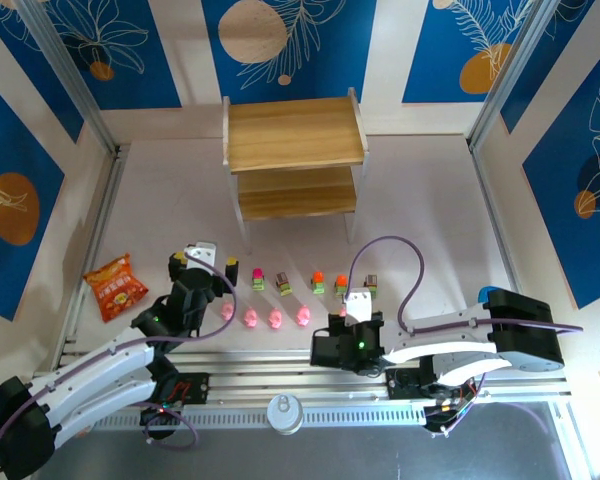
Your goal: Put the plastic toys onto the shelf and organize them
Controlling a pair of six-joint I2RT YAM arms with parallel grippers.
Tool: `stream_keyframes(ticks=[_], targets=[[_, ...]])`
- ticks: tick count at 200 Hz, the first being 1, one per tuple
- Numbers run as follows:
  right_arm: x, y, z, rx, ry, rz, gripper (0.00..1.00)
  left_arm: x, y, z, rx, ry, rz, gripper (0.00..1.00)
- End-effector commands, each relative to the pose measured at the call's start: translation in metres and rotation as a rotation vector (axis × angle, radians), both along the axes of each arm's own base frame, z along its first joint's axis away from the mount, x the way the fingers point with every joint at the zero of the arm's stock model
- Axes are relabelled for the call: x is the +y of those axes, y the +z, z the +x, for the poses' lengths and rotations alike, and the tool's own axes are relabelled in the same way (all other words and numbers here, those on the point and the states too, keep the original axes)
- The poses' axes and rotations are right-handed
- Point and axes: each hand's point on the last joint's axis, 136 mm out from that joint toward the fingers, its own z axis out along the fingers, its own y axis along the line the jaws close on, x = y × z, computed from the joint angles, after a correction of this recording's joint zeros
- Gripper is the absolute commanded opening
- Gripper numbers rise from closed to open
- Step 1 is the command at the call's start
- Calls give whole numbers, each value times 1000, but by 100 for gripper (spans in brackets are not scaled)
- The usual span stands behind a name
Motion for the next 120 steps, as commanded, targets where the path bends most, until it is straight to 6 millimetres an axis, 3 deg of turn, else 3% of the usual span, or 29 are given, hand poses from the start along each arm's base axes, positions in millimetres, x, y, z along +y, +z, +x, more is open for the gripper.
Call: stream_keyframes(ticks=[1, 120], targets=[[5, -7, -3, 39, -45, 69, 69, -1, 12, 3, -18, 18, -26, 100], [10, -43, -1, 176, -73, 97, 57, 0, 10, 2, -9, 20, -28, 100]])
